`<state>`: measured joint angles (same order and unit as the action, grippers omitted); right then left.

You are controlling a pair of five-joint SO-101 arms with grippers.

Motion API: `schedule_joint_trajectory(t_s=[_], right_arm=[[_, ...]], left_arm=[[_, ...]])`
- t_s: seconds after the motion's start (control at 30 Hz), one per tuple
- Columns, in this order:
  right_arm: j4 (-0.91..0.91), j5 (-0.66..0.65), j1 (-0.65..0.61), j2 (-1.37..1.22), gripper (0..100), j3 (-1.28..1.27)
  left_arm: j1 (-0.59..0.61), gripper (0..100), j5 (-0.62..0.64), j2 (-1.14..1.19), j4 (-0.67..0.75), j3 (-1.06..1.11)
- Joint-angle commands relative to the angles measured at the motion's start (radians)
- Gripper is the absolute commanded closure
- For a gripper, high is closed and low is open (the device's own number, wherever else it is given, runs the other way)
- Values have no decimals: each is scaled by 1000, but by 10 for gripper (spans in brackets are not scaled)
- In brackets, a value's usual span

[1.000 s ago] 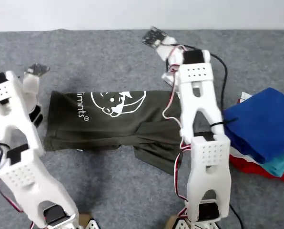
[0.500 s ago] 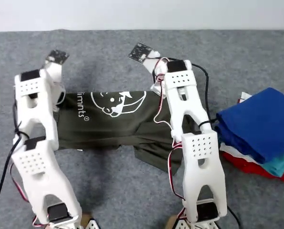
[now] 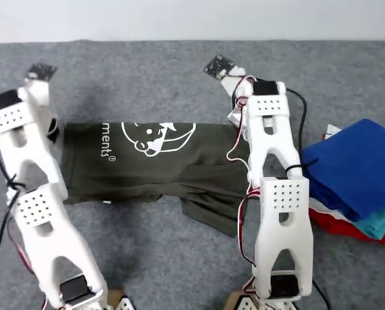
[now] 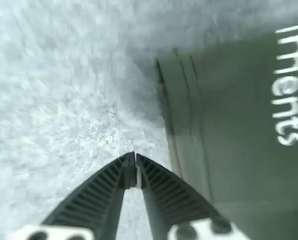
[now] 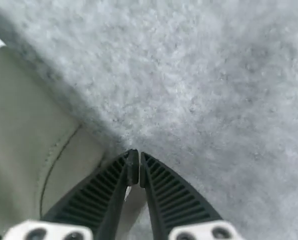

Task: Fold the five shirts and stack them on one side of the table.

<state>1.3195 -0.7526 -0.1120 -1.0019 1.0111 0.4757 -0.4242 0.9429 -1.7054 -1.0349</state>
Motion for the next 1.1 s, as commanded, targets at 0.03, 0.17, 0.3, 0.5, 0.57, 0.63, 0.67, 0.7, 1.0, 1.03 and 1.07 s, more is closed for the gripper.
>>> schedule_joint_trajectory(t_s=[0.03,0.17,0.3,0.5,0.57,0.63,0.67,0.7,1.0,1.03,1.07], right_arm=[[125,8,-59,45,989,201],[272,8,-107,45,989,325],[440,8,-148,45,989,410],[479,140,-157,102,989,373],[479,149,-162,147,989,295],[481,172,-163,205,989,190],[479,201,-163,239,989,126],[479,229,-165,272,989,66],[479,315,-189,615,987,-508],[479,315,-199,662,987,-577],[478,315,-213,710,987,-649]], left_arm=[[-11,995,-8,-43,-51,-131],[-20,995,-11,-117,-52,-42],[-29,995,-14,-272,-52,203],[-110,995,-80,-557,-49,677],[-141,995,-87,-631,-31,803],[-158,995,-87,-678,3,900],[-160,995,-87,-690,28,940],[-161,995,-87,-694,52,975],[-120,995,-89,-695,141,1095],[-100,995,-89,-695,150,1095],[-80,995,-89,-697,160,1093]])
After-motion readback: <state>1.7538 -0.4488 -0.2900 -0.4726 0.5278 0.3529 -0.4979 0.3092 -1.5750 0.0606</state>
